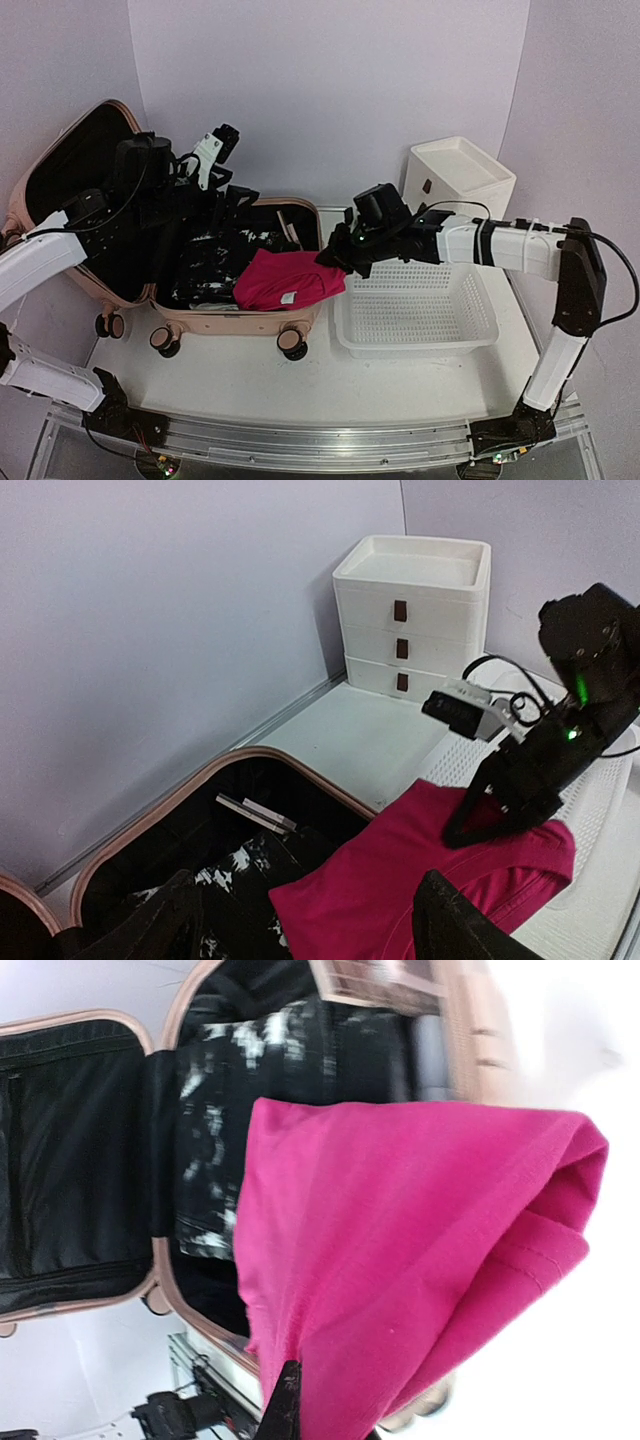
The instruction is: Open, take out, and arrange the luggage
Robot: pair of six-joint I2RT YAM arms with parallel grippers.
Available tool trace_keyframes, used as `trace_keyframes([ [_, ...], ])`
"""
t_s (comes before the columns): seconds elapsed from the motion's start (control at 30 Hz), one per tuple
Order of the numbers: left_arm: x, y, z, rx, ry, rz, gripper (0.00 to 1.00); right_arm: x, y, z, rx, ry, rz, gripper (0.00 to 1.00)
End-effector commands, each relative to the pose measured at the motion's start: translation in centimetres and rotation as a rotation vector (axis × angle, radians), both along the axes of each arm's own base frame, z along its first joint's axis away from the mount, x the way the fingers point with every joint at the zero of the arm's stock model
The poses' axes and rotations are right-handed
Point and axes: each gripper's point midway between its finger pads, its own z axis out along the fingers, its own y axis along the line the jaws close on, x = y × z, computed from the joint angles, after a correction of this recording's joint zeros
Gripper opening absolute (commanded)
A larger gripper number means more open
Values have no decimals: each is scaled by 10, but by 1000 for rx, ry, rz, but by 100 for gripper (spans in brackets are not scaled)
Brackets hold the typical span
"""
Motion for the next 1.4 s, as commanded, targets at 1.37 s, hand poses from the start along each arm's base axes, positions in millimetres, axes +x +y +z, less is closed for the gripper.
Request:
trace_keyframes([
  [1.37,-10,4,4,-40,-22,-25,72,-14,-208,-79,-237,101,177,0],
])
